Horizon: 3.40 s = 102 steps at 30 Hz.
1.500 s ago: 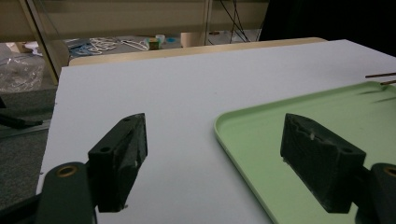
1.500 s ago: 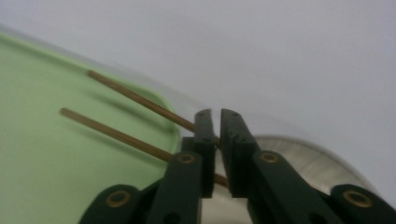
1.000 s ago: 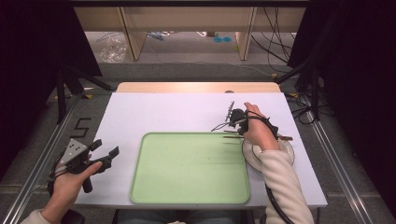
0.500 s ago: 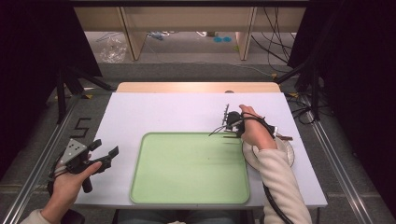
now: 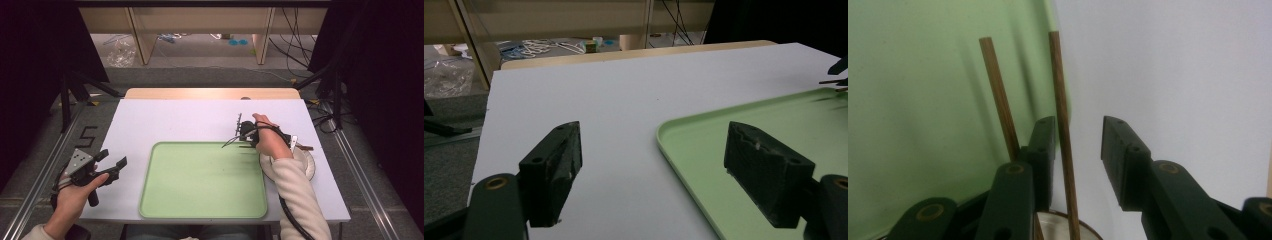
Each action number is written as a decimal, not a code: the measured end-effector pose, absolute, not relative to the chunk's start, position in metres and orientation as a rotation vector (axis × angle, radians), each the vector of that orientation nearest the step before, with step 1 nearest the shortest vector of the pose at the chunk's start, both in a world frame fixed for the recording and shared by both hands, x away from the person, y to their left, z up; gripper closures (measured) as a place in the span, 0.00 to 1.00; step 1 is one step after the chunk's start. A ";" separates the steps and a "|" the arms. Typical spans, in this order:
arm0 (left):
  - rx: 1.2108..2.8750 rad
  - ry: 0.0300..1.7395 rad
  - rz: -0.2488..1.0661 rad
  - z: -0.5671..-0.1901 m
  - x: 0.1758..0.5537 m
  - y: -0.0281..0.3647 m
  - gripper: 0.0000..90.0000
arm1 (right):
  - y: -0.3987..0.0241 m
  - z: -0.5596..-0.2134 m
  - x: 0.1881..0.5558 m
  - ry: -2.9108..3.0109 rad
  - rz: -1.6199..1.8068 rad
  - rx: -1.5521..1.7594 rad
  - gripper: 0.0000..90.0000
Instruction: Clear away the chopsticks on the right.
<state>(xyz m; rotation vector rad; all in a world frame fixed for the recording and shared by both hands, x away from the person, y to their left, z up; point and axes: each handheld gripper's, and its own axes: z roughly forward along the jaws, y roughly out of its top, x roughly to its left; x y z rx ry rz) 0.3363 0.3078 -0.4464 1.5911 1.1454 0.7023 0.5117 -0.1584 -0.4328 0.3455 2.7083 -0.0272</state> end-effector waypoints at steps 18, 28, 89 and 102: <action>1.588 1.151 0.702 -0.446 0.336 0.308 0.26 | -0.151 -0.441 0.513 2.711 -0.059 0.295 0.90; 1.590 1.151 0.703 -0.446 0.336 0.308 0.26 | -0.150 -0.442 0.513 2.700 -0.077 0.264 0.97; 1.587 1.161 0.701 -0.447 0.336 0.309 0.26 | -0.173 -0.313 0.477 1.929 1.551 0.882 0.97; 1.581 1.165 0.698 -0.447 0.336 0.309 0.26 | -0.150 -0.339 0.483 2.153 1.156 1.568 0.97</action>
